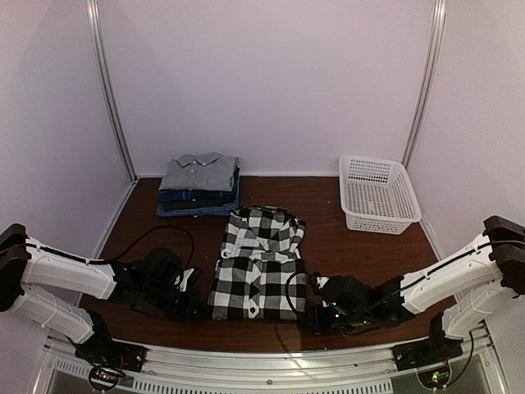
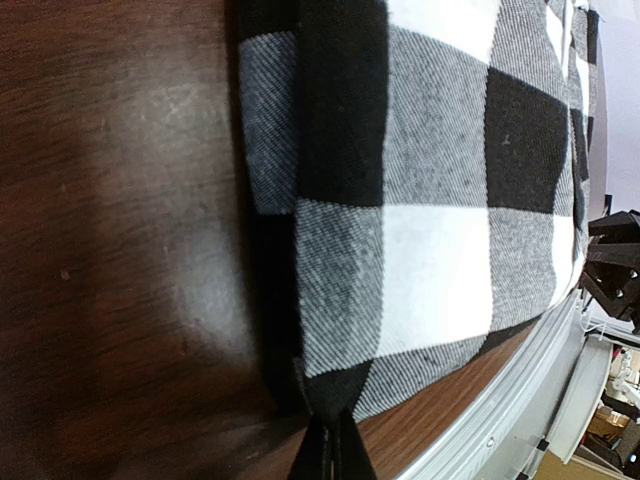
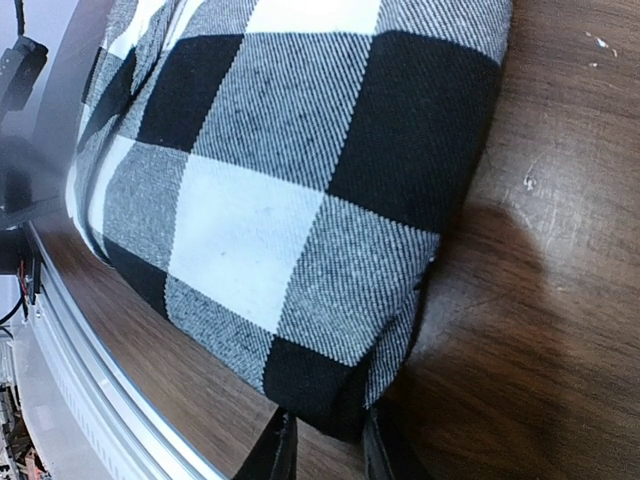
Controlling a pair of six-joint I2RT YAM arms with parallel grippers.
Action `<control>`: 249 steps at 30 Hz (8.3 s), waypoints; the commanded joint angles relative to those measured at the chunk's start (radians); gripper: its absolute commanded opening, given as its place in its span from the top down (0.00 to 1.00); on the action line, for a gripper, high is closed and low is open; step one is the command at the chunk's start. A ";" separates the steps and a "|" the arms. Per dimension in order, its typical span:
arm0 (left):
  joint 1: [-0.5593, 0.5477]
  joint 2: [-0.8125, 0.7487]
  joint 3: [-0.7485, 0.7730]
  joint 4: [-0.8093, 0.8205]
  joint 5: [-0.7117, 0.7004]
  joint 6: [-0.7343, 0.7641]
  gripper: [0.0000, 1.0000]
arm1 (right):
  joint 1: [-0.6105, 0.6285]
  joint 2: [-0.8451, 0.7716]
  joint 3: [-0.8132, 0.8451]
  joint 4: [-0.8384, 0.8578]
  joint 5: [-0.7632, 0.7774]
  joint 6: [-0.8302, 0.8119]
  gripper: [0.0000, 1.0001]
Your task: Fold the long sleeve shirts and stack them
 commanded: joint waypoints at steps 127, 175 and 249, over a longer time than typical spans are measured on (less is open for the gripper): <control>0.220 0.738 0.994 -0.276 -0.166 0.371 0.73 | -0.447 0.660 1.002 -0.367 -0.104 -0.470 0.79; 0.368 0.319 0.598 -0.209 0.019 0.341 0.63 | -0.420 0.179 0.659 -0.378 -0.050 -0.486 0.74; 0.264 0.226 0.362 -0.250 -0.038 0.304 1.00 | -0.301 0.081 0.323 -0.234 -0.013 -0.292 0.53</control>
